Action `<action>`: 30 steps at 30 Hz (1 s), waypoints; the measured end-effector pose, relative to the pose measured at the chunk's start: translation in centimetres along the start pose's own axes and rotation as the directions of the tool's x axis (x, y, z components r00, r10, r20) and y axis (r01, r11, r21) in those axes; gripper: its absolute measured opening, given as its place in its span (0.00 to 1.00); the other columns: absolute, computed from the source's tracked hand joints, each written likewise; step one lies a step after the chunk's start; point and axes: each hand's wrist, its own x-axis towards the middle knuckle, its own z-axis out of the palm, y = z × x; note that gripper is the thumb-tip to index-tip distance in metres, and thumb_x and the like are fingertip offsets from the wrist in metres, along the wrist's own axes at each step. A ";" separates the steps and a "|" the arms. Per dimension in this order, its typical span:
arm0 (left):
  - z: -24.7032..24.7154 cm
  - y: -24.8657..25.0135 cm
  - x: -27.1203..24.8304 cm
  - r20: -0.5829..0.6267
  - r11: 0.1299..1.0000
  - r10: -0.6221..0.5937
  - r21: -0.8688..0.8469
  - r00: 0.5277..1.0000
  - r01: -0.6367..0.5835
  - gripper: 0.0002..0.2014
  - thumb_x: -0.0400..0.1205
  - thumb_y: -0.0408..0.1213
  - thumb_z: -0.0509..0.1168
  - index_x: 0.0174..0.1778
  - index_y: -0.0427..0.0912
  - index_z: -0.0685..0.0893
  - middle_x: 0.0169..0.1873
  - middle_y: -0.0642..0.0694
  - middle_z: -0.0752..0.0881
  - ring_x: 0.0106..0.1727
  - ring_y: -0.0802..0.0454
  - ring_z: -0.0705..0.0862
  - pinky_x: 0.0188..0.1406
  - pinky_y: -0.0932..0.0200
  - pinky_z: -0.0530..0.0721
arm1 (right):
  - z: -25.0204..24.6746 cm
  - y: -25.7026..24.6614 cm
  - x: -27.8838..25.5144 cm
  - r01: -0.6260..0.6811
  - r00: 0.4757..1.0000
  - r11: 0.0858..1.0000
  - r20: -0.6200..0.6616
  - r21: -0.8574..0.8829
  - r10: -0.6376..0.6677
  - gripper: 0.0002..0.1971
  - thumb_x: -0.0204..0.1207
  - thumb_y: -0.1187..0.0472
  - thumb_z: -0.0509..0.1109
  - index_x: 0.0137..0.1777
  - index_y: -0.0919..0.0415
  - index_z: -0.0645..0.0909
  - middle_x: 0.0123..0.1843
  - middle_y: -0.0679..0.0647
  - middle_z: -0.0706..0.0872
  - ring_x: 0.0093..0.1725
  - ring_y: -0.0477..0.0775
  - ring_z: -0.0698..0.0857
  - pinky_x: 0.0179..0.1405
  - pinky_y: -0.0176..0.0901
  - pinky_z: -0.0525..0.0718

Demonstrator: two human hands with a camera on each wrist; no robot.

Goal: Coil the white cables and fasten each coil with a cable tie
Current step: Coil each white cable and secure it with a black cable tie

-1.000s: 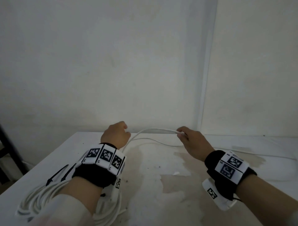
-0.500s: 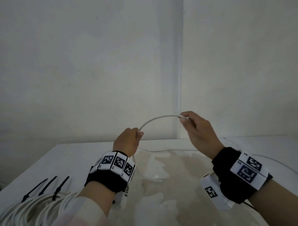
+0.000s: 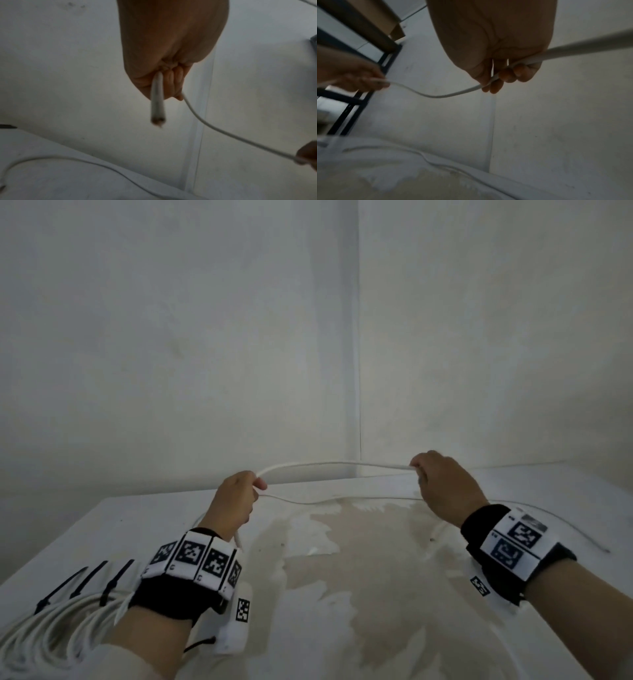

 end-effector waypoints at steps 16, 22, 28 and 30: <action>0.7 -0.9 -4.8 0.206 0.935 0.245 0.209 0.947 -0.288 0.11 0.87 0.38 0.51 0.54 0.53 0.78 0.30 0.48 0.74 0.30 0.51 0.70 0.32 0.58 0.68 | 2.8 -8.0 -4.9 0.673 0.740 0.718 0.144 -0.179 -0.657 0.20 0.39 0.66 0.87 0.30 0.53 0.82 0.27 0.45 0.82 0.25 0.47 0.81 0.21 0.31 0.73; 1.5 -0.9 -5.9 0.246 0.882 0.282 0.314 0.927 -0.351 0.16 0.85 0.44 0.55 0.63 0.45 0.84 0.36 0.51 0.80 0.32 0.63 0.73 0.35 0.68 0.71 | 2.1 -9.8 -4.6 0.687 0.726 0.726 -0.062 0.017 -0.685 0.06 0.71 0.63 0.65 0.36 0.58 0.82 0.34 0.51 0.81 0.31 0.50 0.76 0.27 0.38 0.74; 1.8 -1.0 -7.6 0.382 0.917 0.186 0.264 0.905 -0.300 0.21 0.83 0.43 0.50 0.43 0.43 0.89 0.35 0.55 0.82 0.32 0.60 0.74 0.32 0.70 0.70 | 1.4 -10.0 -4.0 0.565 0.825 0.805 -0.129 0.180 -0.550 0.16 0.75 0.56 0.59 0.39 0.61 0.86 0.35 0.56 0.82 0.33 0.56 0.78 0.29 0.45 0.71; 2.0 -0.8 -8.3 0.372 0.954 0.182 0.158 0.910 -0.255 0.22 0.86 0.41 0.52 0.33 0.47 0.87 0.29 0.55 0.79 0.30 0.61 0.74 0.32 0.70 0.70 | 1.8 -9.8 -3.9 0.501 0.865 0.824 -0.118 0.264 -0.488 0.13 0.76 0.59 0.62 0.42 0.63 0.86 0.36 0.58 0.83 0.34 0.59 0.79 0.33 0.48 0.75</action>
